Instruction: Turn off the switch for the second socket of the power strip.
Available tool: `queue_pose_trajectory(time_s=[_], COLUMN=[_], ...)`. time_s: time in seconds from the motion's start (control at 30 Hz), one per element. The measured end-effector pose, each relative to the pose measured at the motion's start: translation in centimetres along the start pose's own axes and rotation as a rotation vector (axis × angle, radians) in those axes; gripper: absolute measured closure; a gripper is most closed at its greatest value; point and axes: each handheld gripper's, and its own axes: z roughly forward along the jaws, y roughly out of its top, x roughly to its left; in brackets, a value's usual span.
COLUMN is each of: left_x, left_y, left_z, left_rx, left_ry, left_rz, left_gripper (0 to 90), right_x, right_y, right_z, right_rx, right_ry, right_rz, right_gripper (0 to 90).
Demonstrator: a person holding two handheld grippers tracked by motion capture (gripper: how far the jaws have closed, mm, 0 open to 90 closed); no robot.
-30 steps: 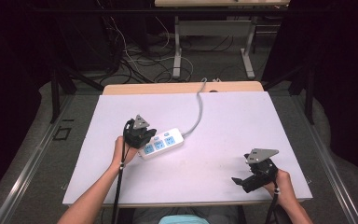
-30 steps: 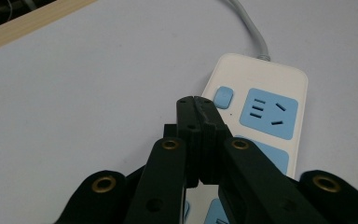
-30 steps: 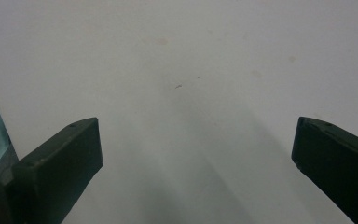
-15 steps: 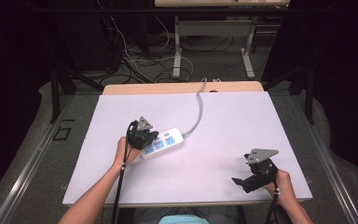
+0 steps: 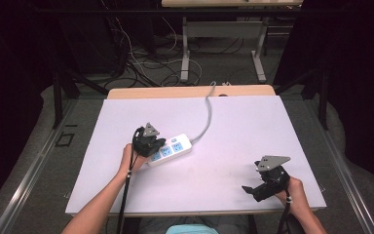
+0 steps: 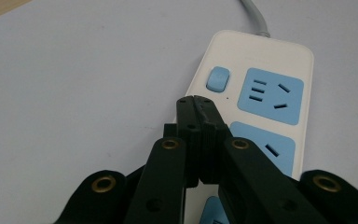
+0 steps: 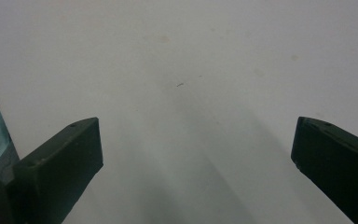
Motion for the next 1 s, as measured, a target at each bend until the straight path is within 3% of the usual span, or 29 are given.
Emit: queue_pose_trajectory(time_s=[1.0], left_x=[0.14], left_y=[-0.21], left_z=[-0.03], left_rx=[-0.007], left_ry=[-0.003], left_rz=[-0.009], left_gripper=[90.0], right_x=[0.10], right_y=[-0.02], right_z=[0.00], right_rx=[0.006], right_ry=[-0.003], right_rz=[0.008], right_gripper=[1.2])
